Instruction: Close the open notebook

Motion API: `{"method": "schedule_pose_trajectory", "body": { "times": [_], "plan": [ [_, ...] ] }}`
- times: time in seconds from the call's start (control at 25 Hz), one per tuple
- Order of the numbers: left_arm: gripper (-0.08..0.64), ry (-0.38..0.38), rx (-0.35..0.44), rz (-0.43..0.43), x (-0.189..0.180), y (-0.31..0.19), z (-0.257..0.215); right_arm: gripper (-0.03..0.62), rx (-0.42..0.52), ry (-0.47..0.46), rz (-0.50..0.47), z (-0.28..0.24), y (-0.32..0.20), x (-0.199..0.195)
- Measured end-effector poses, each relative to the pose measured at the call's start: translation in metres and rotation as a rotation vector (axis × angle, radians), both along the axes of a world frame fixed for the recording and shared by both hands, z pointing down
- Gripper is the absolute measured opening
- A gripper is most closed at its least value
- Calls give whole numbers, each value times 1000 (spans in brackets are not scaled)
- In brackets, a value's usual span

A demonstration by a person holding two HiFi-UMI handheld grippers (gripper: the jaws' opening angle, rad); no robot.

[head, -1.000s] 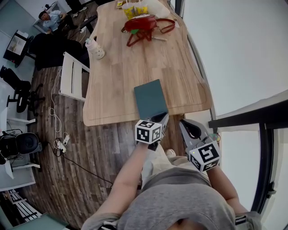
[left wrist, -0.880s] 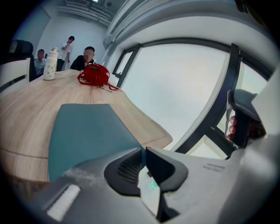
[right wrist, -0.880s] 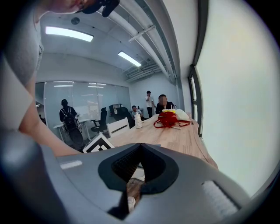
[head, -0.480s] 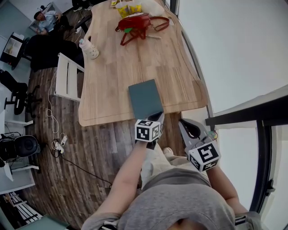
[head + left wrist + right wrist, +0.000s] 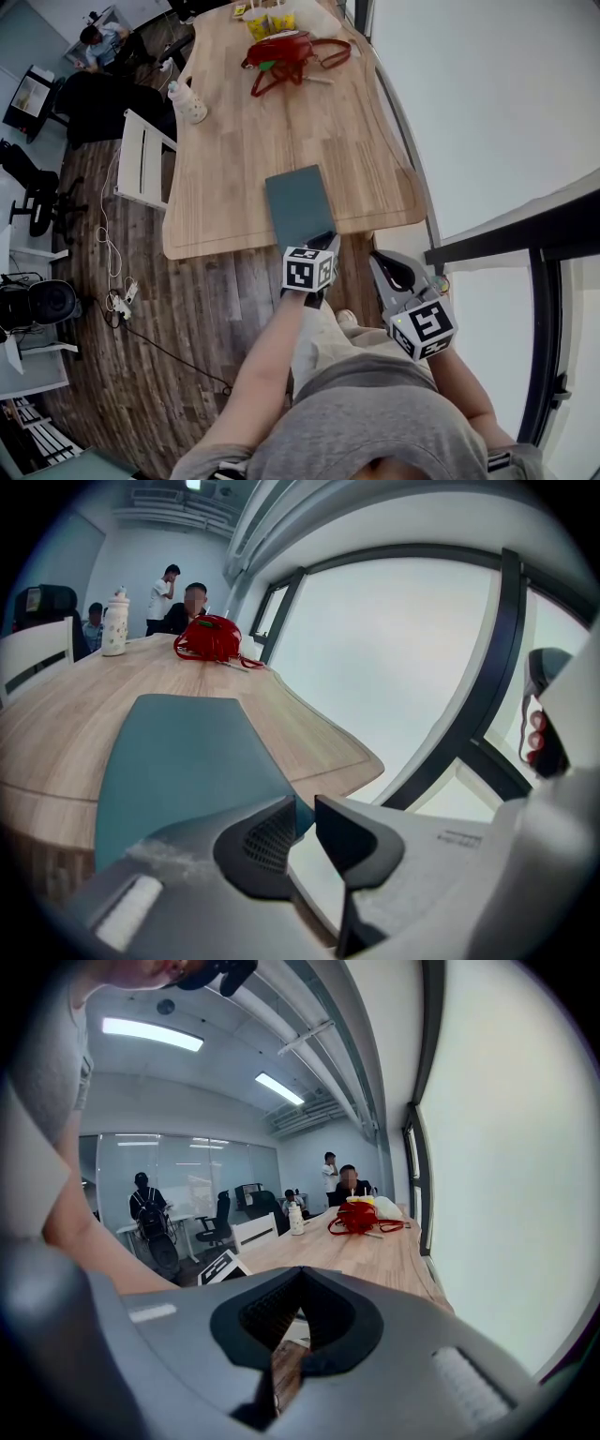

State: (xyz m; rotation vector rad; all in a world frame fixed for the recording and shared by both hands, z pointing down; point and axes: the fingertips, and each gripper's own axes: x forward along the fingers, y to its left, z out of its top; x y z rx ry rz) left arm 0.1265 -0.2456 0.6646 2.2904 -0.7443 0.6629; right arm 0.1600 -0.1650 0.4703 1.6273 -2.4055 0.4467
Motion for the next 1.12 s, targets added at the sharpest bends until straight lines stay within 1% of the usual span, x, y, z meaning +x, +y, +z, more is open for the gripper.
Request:
{"method": "schedule_pose_trajectory", "body": {
  "times": [0.12,0.2,0.24,0.52,0.72,0.92,1.0,1.12],
  "plan": [
    [71,-3,5,8,0,5,-2,2,7,2,0,-2,8,1],
    [112,5,18,0,-2,9,-7,2,11,4,2,-3,14,3],
    [121,12,26,-9,-4,10,-10,2,12,5,3,-4,16,3],
    [121,58,99,-91,-26,27,-40,2,9,2,-19,-2,36,-6],
    [123,88,139,-165,-53,49,-65,2,11,9,-52,-3,48,-23],
    [121,94,211,-237,-95,73,-96,2,17,6,-96,-3,67,-52],
    [104,100,232,-266,-111,84,-111,2,18,1,-109,-5,76,-63],
    [101,104,256,-294,-135,104,-132,2,22,-13,-118,-11,92,-80]
  ]
}}
